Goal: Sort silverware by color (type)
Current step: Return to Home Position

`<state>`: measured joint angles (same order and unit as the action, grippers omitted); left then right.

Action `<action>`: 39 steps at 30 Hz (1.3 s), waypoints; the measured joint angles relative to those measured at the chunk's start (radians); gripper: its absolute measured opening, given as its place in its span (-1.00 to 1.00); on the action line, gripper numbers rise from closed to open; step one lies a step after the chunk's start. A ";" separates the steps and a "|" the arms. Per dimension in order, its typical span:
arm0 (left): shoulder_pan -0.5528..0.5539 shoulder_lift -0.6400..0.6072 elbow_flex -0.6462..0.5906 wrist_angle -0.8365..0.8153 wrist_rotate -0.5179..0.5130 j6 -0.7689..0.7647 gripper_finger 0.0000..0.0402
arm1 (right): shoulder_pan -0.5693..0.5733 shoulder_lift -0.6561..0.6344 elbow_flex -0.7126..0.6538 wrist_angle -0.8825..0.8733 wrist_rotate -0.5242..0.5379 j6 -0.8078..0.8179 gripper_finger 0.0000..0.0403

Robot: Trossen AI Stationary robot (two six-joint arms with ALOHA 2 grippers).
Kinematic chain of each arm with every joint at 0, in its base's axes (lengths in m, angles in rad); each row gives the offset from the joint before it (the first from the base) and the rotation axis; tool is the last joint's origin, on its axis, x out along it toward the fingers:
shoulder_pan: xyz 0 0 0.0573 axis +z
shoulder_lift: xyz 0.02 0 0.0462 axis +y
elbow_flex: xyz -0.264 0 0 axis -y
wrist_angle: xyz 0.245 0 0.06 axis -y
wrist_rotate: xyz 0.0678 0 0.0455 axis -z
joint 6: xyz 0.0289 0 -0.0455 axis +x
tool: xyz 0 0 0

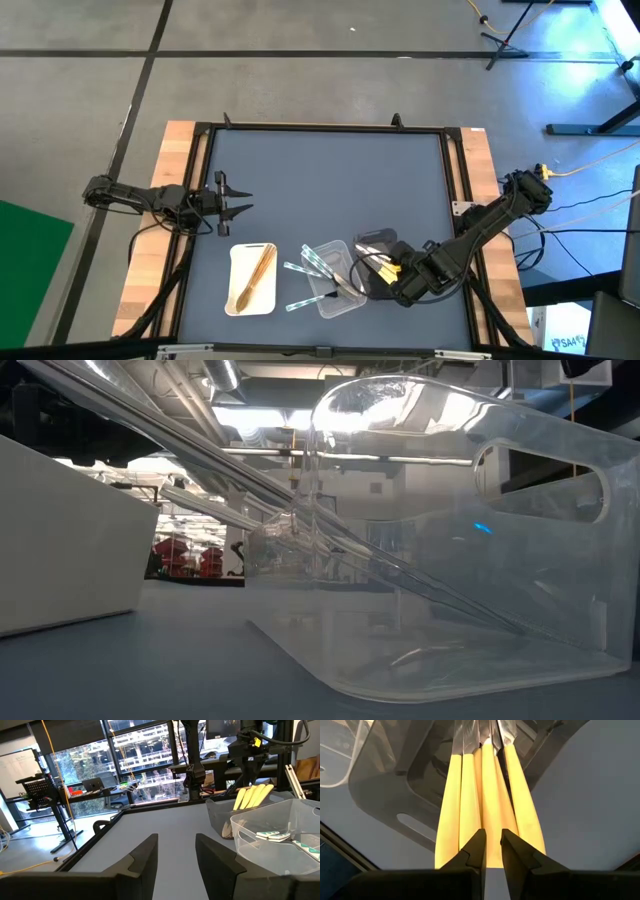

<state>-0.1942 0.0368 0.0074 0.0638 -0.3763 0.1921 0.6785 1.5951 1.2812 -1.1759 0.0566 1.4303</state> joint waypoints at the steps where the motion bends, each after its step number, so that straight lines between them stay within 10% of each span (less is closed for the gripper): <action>1: 0.000 0.000 0.000 0.000 0.000 0.000 -0.37 | 0.000 0.000 0.000 0.000 0.000 0.000 -0.78; 28: 0.000 0.000 0.000 0.000 0.000 0.000 -0.37 | 0.001 -0.079 0.000 -0.015 -0.091 -0.297 -0.77; 39: 0.000 0.000 0.000 0.000 0.000 0.000 -0.37 | -0.017 -0.335 0.000 -0.085 0.224 -0.558 -0.77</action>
<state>-0.1941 0.0369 0.0074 0.0638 -0.3766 0.1921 0.6616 1.2600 1.2812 -1.2607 0.2810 0.8719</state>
